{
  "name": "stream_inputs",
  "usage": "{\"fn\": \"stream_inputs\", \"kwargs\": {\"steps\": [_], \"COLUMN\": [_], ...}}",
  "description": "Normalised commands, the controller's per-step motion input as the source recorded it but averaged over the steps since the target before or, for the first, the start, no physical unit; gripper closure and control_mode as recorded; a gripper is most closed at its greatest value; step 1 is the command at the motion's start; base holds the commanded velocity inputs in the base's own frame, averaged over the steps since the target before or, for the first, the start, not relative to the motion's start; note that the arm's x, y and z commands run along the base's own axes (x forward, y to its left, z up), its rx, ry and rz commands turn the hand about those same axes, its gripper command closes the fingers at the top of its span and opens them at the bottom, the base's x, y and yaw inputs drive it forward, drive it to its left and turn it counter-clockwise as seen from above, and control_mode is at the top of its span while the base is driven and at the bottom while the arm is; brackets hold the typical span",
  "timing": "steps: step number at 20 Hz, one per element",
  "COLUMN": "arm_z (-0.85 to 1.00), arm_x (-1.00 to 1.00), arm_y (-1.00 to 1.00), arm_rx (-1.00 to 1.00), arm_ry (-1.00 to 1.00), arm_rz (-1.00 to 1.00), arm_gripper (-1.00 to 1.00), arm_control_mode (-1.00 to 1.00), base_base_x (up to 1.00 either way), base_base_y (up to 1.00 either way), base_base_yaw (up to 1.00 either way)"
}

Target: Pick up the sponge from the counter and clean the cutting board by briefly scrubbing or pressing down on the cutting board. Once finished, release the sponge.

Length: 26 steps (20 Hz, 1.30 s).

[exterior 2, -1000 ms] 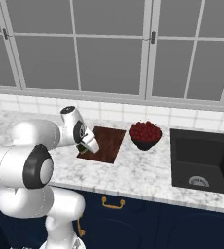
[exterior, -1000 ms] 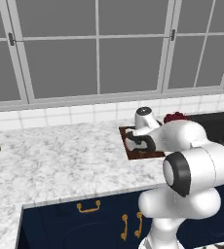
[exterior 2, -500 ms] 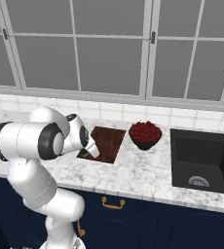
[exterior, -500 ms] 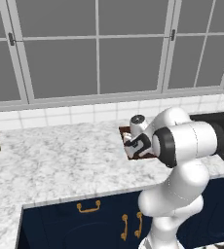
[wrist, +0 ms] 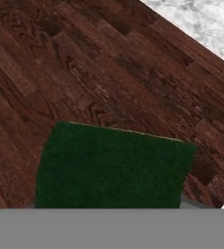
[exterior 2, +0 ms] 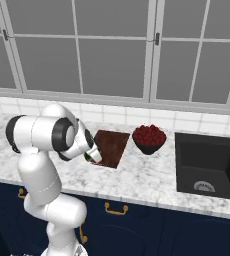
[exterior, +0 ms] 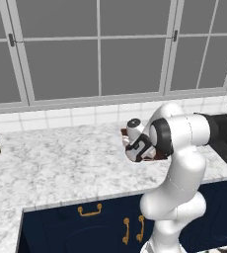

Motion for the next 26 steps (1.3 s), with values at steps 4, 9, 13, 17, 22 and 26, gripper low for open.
{"fn": "stream_inputs", "kwargs": {"steps": [4,9,13,17,22,26], "arm_z": [-0.06,-0.09,-0.03,-0.15,-0.17,-0.26], "arm_x": [0.24,0.07,0.21,0.33,0.40,0.53], "arm_y": [0.00,-0.02,-0.07,-0.12,-0.15,-0.24], "arm_rx": [0.00,0.00,0.00,0.00,0.00,0.00], "arm_ry": [0.01,-0.04,-0.02,0.00,-0.01,0.00], "arm_rz": [-0.06,0.00,-0.02,-0.03,-0.05,-0.04], "arm_gripper": [1.00,1.00,1.00,1.00,1.00,1.00], "arm_control_mode": [-1.00,-1.00,-1.00,-1.00,-1.00,-1.00], "base_base_x": [0.00,0.00,0.00,0.00,0.00,0.00], "base_base_y": [0.00,0.00,0.00,0.00,0.00,0.00], "base_base_yaw": [0.00,0.00,0.00,0.00,0.00,0.00]}}
